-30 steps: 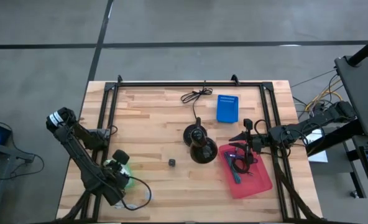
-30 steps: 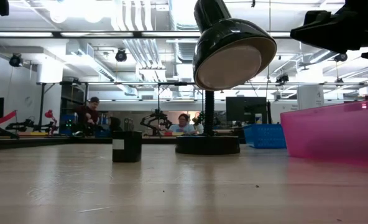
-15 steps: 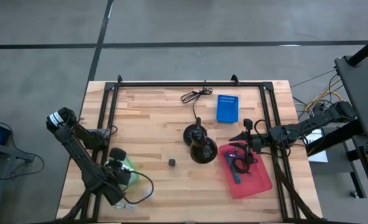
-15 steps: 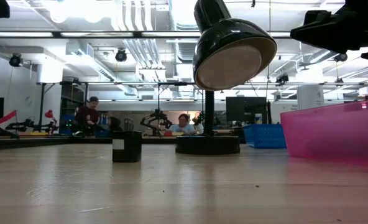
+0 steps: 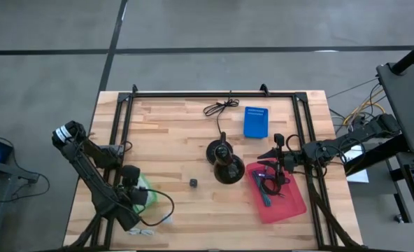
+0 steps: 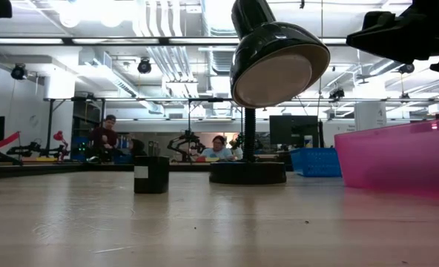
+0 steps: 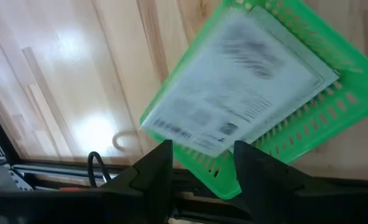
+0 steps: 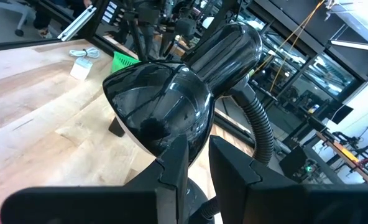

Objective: Pick and place items into bin
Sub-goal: Put the white charger cable into the red bin

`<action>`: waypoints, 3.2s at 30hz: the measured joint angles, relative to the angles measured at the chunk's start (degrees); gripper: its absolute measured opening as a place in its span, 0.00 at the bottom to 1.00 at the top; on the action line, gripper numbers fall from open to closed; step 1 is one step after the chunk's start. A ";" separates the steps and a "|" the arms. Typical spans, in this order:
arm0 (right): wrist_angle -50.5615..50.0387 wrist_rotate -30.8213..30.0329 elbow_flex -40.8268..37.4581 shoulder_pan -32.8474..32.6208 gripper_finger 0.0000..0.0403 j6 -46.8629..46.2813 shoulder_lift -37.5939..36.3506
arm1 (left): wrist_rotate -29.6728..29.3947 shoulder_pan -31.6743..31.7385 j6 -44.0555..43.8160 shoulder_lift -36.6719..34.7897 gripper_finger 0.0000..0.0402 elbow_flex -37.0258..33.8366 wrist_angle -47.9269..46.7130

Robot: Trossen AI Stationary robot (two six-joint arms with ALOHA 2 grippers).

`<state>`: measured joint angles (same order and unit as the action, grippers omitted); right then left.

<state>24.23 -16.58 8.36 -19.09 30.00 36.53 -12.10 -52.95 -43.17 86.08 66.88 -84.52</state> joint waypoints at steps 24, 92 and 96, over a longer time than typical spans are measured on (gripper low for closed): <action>0.02 0.00 0.00 0.00 0.13 0.02 0.00 | -8.60 0.86 -1.58 0.02 0.39 1.41 11.64; -0.44 0.02 0.00 -0.02 0.13 -1.51 0.00 | 21.64 -5.01 -42.07 14.38 0.39 0.18 36.44; -0.44 0.02 0.00 -0.02 0.13 -1.51 0.00 | 21.62 -5.01 -42.00 14.36 0.39 0.46 36.41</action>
<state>23.79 -16.56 8.36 -19.11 28.48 36.53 9.52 -57.95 -85.17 100.44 67.35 -48.12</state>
